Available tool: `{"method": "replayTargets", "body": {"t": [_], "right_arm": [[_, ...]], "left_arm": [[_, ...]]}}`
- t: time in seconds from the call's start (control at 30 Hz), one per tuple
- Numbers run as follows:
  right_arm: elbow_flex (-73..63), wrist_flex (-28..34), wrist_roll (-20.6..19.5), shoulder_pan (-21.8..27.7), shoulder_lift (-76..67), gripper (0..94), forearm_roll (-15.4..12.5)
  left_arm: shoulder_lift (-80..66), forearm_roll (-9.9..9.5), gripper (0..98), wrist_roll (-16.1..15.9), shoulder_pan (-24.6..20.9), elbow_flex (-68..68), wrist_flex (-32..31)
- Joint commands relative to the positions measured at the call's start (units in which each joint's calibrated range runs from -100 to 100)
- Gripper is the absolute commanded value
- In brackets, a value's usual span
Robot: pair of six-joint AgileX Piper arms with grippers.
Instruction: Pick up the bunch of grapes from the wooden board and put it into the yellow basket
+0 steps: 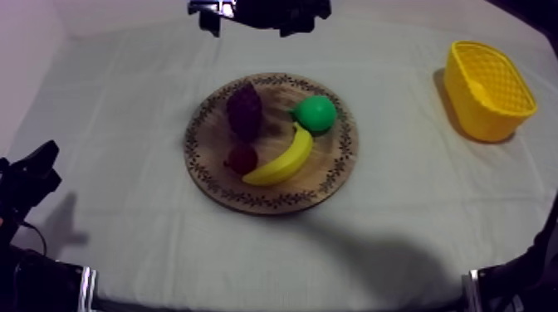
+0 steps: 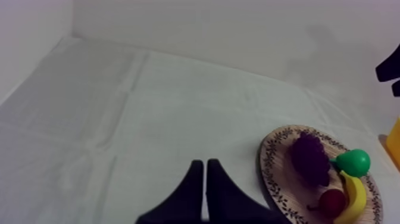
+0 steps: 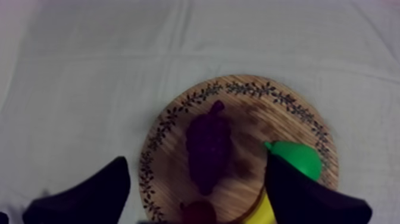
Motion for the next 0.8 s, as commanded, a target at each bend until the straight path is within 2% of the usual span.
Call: {"method": "replayTargets", "body": {"t": [0.0,0.33,0.77], "right_arm": [[0.71,-1.25,0.11,0.19,0.63,68.3,-0.22],[5.67,-10.67,1.03,1.11,5.92,67.5,-1.26],[5.50,-21.11,3.40,2.43,16.83,67.0,-2.98]], "left_arm": [[0.00,0.01,0.1,-0.01,-0.01,-0.04,-0.03],[0.00,0.01,0.1,-0.01,-0.01,-0.04,-0.03],[0.00,0.01,0.1,-0.01,-0.01,-0.04,-0.03]]}}
